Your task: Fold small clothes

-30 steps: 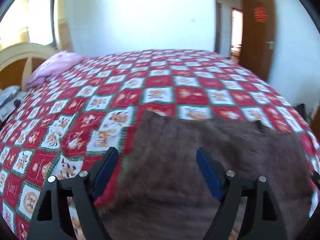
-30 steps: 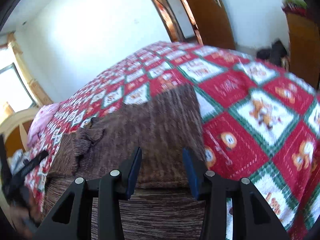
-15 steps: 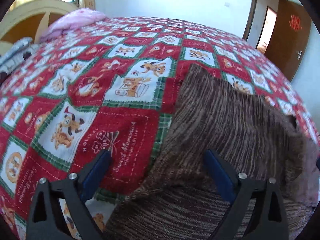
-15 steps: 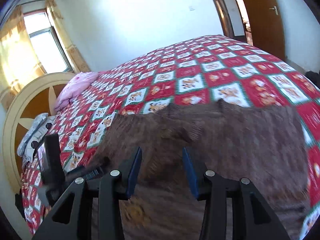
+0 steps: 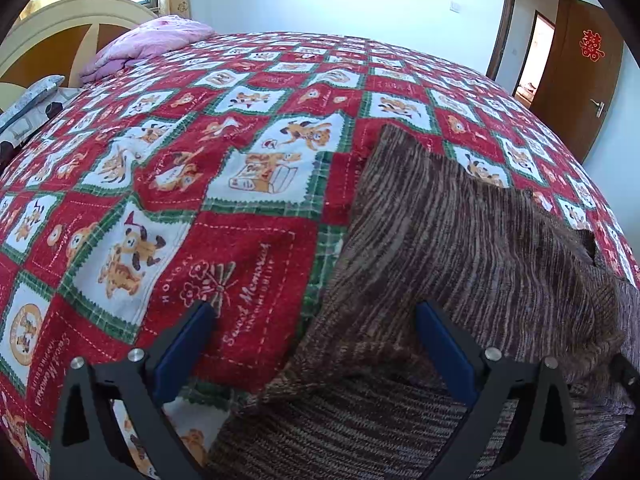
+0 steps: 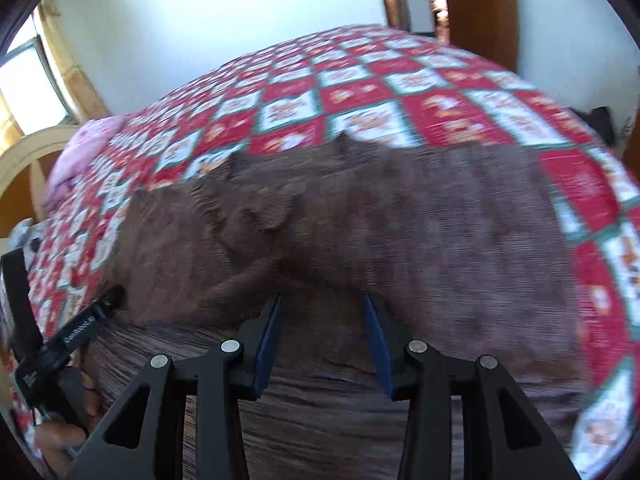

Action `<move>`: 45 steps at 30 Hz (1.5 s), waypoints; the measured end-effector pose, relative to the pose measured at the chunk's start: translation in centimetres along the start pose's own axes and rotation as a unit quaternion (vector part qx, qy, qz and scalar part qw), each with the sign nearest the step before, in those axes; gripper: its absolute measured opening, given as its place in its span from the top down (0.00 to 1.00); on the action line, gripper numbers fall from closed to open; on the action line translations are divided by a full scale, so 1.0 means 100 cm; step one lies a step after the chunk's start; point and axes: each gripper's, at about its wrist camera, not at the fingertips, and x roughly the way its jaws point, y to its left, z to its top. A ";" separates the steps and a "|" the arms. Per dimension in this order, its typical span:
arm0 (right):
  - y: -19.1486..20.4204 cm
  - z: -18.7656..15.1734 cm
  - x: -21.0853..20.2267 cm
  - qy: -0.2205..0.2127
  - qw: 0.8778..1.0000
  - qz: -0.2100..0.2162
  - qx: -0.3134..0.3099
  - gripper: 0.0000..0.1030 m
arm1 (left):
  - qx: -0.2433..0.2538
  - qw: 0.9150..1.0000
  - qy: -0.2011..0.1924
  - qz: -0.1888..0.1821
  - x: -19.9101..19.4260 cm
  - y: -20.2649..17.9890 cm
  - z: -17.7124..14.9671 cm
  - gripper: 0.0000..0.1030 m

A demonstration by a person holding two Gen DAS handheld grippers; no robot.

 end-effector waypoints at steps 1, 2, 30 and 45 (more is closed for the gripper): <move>-0.007 0.004 -0.005 -0.011 1.000 0.001 0.014 0.58 | 0.000 1.000 0.000 0.000 0.000 0.001 0.000 0.00; -0.013 0.009 -0.007 -0.018 0.999 0.024 0.029 0.58 | 0.000 1.000 0.000 0.001 0.000 0.000 0.000 0.00; 0.038 0.086 0.049 -0.070 0.990 -0.017 -0.117 0.93 | -0.001 1.000 -0.001 -0.001 0.000 0.000 0.000 0.00; 0.041 -0.016 0.018 0.025 0.987 0.083 -0.134 0.92 | 0.001 1.000 -0.002 0.001 0.001 0.000 0.000 0.00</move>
